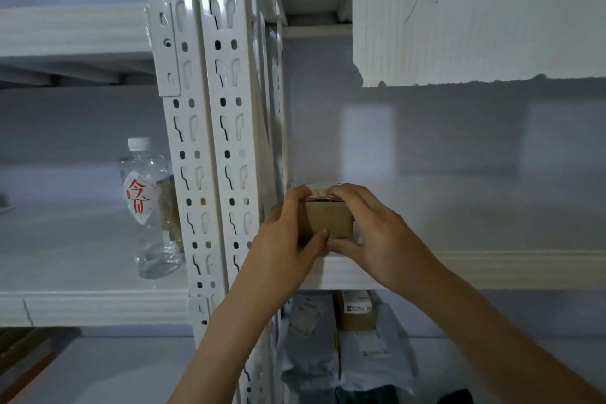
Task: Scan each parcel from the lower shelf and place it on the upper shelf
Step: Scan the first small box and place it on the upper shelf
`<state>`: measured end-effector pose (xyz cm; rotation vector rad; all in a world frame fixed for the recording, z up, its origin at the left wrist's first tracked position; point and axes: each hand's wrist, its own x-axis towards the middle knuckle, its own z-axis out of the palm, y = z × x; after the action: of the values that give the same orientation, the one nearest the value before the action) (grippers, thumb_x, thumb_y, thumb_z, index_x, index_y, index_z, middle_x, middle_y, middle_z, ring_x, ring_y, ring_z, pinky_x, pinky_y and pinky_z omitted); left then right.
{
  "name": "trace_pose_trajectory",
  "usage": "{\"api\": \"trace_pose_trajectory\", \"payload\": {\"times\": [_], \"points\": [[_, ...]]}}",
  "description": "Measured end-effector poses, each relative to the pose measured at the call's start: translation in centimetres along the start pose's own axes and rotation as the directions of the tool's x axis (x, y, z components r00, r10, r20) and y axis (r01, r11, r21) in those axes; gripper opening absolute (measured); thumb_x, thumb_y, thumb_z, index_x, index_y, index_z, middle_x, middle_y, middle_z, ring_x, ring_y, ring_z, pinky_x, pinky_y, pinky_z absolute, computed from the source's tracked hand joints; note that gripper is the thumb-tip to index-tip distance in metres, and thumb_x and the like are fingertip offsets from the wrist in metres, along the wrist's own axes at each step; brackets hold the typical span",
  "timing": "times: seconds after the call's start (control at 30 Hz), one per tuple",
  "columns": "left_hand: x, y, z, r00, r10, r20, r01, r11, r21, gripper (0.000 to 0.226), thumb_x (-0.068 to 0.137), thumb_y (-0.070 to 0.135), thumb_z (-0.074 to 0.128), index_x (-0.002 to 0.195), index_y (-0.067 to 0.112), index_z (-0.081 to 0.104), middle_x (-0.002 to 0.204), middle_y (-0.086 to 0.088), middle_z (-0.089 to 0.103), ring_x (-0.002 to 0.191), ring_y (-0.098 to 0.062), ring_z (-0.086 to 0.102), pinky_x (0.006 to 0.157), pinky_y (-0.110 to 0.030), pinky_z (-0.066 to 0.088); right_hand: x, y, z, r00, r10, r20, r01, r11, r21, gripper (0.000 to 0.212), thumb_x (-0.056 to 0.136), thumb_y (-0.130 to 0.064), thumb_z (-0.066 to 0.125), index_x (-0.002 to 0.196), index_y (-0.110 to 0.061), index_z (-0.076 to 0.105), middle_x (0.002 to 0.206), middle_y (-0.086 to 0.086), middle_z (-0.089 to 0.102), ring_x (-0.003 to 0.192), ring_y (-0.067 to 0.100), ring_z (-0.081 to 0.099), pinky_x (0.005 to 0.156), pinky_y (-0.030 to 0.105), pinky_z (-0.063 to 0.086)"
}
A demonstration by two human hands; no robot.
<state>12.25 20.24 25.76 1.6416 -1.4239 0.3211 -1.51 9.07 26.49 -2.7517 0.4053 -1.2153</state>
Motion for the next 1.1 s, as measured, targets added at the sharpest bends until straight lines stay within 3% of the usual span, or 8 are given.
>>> {"api": "trace_pose_trajectory", "payload": {"times": [0.17, 0.33, 0.5, 0.63, 0.73, 0.83, 0.97, 1.1], "points": [[-0.2, 0.3, 0.3, 1.000, 0.002, -0.006, -0.002, 0.999, 0.032, 0.052, 0.091, 0.029, 0.062, 0.136, 0.036, 0.038, 0.113, 0.008, 0.053, 0.089, -0.005, 0.053, 0.068, -0.005, 0.040, -0.1, 0.5, 0.0, 1.000, -0.005, 0.010, 0.005, 1.000, -0.024, 0.061, 0.084, -0.036, 0.075, 0.136, -0.022, 0.047, 0.138, -0.006, 0.045, 0.105, 0.023, 0.063, 0.089, 0.038, 0.056], [-0.2, 0.4, 0.6, 1.000, -0.022, -0.020, 0.023, 0.998, 0.054, 0.055, 0.092, 0.031, 0.062, 0.139, 0.037, 0.036, 0.121, 0.005, 0.057, 0.094, -0.008, 0.055, 0.075, -0.014, 0.043, 0.0, 0.9, 0.1, 1.000, -0.018, 0.025, 0.019, 0.999, -0.027, 0.060, 0.085, -0.038, 0.072, 0.138, -0.025, 0.045, 0.140, -0.007, 0.043, 0.103, 0.023, 0.064, 0.086, 0.038, 0.057], [-0.3, 0.5, 0.7, 0.996, -0.046, -0.074, 0.048, 0.998, 0.026, 0.061, 0.090, 0.031, 0.066, 0.142, 0.039, 0.035, 0.137, 0.004, 0.047, 0.102, -0.004, 0.048, 0.066, 0.003, 0.038, -0.4, 1.1, 0.1, 1.000, -0.001, 0.019, 0.001, 1.000, -0.023, 0.063, 0.085, -0.049, 0.064, 0.140, -0.029, 0.042, 0.145, -0.009, 0.036, 0.101, 0.019, 0.065, 0.081, 0.034, 0.058], [-1.6, 1.6, 0.7, 0.985, -0.029, -0.171, 0.021, 0.998, -0.052, 0.059, 0.090, 0.027, 0.068, 0.139, 0.037, 0.037, 0.133, 0.011, 0.042, 0.100, 0.011, 0.048, 0.079, 0.010, 0.033, -1.1, 1.2, -1.0, 0.998, 0.057, -0.020, -0.056, 0.997, 0.046, 0.072, 0.083, -0.061, 0.058, 0.144, -0.030, 0.037, 0.149, -0.009, 0.031, 0.108, 0.017, 0.062, 0.084, 0.034, 0.057], [-3.4, 2.6, 1.3, 0.950, 0.009, -0.311, -0.014, 1.000, -0.012, 0.046, 0.091, 0.019, 0.063, 0.133, 0.026, 0.047, 0.129, 0.005, 0.044, 0.110, 0.006, 0.047, 0.090, 0.005, 0.032, -2.0, 1.3, -1.7, 0.987, 0.094, -0.130, -0.093, 0.996, 0.015, 0.060, 0.087, -0.051, 0.057, 0.140, -0.024, 0.045, 0.143, -0.004, 0.038, 0.108, 0.016, 0.059, 0.088, 0.033, 0.055], [-5.2, 4.2, 1.9, 0.920, 0.031, -0.391, -0.047, 0.998, -0.032, 0.016, 0.093, 0.019, 0.056, 0.108, 0.023, 0.059, 0.108, 0.005, 0.054, 0.101, -0.003, 0.055, 0.085, -0.003, 0.037, -3.4, 1.1, -2.4, 0.962, 0.102, -0.253, -0.103, 0.995, 0.007, 0.031, 0.090, -0.029, 0.064, 0.119, -0.018, 0.059, 0.113, -0.004, 0.054, 0.090, 0.005, 0.051, 0.079, 0.016, 0.045], [-6.5, 6.1, 3.2, 0.990, -0.038, -0.137, 0.006, 0.974, -0.229, 0.017, 0.094, 0.028, 0.052, 0.082, 0.028, 0.063, 0.075, 0.013, 0.064, 0.075, -0.005, 0.063, 0.063, -0.009, 0.045, -5.8, 0.3, -3.1, 0.994, 0.041, -0.104, -0.028, 0.992, 0.122, 0.010, 0.093, -0.027, 0.061, 0.087, -0.019, 0.062, 0.066, -0.008, 0.059, 0.063, 0.013, 0.057, 0.058, 0.022, 0.046], [-7.1, 5.2, 5.4, 0.994, -0.064, 0.090, 0.079, 0.980, -0.181, 0.022, 0.088, 0.025, 0.052, 0.073, 0.020, 0.068, 0.065, 0.010, 0.068, 0.065, -0.007, 0.066, 0.058, -0.017, 0.049, -8.0, 1.7, -1.8, 0.978, 0.069, 0.199, -0.085, 0.994, 0.073, 0.015, 0.097, -0.022, 0.058, 0.086, -0.015, 0.065, 0.065, -0.006, 0.062, 0.059, 0.013, 0.059, 0.059, 0.035, 0.048]]}}
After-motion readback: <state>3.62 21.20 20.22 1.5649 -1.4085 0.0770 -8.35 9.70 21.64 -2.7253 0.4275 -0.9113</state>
